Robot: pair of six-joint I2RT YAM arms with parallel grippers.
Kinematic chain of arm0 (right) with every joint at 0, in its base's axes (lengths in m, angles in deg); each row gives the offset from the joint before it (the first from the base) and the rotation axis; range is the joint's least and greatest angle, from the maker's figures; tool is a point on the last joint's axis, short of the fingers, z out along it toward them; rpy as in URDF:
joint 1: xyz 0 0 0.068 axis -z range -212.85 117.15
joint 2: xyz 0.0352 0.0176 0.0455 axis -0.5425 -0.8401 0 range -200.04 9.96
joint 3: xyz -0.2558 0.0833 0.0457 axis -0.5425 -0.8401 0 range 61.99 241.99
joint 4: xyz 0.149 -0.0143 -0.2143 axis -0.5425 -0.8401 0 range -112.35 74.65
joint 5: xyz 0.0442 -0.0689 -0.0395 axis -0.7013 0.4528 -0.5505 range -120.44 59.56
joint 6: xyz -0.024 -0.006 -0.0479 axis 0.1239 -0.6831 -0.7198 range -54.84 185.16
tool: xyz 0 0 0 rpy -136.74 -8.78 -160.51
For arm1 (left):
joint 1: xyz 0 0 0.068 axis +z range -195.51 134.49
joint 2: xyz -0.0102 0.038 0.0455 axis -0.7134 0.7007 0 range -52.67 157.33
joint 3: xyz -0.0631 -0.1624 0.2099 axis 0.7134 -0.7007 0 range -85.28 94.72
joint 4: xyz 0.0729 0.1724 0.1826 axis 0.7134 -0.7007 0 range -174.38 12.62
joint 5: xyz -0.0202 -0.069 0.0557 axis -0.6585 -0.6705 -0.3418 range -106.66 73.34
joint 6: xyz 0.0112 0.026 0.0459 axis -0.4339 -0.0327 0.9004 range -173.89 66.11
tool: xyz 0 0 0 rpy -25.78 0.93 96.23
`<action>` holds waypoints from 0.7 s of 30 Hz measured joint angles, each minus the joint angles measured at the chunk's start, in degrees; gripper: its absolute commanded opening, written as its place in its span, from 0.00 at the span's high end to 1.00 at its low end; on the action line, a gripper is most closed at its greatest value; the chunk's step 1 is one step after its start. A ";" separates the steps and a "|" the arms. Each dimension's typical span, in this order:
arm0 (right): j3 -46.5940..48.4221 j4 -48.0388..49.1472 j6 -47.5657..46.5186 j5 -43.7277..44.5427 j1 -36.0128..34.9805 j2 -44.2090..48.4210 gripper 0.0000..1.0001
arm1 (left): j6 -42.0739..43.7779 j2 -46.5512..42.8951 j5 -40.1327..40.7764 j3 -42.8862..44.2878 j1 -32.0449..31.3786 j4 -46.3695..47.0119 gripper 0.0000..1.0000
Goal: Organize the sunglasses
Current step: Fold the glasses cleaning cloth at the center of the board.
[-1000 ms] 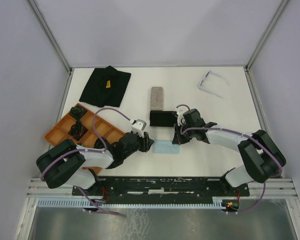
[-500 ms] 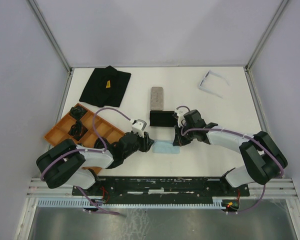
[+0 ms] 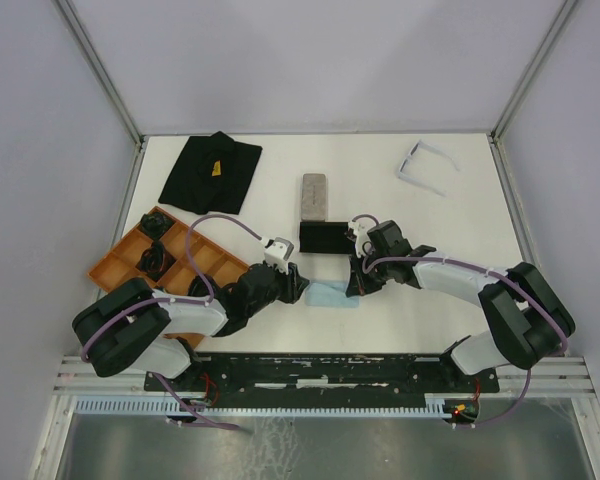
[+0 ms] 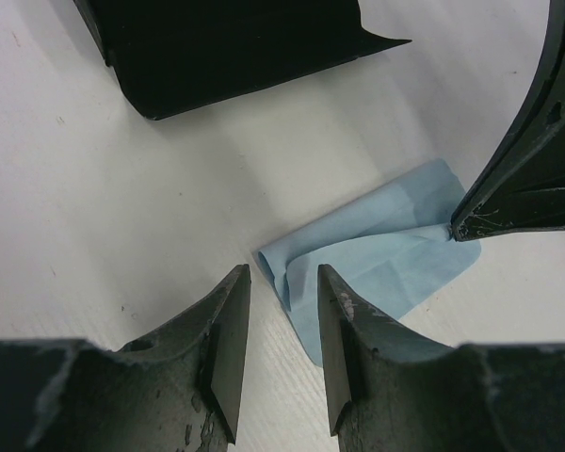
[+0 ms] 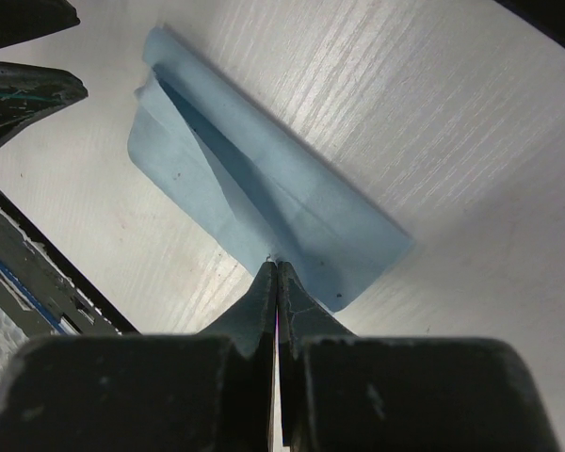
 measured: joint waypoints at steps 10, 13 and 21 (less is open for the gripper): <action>0.00 -1.03 -0.44 -0.74 0.00 -0.09 1.00 | 0.02 0.00 0.00 0.04 0.02 -0.17 0.59; 0.00 -1.40 -0.46 -1.01 0.00 -0.55 0.99 | 0.00 0.00 0.00 0.04 0.02 -0.17 0.59; 0.00 -2.05 -0.50 -1.66 0.00 -1.60 0.72 | 0.02 0.00 -0.02 0.04 0.07 -0.17 0.59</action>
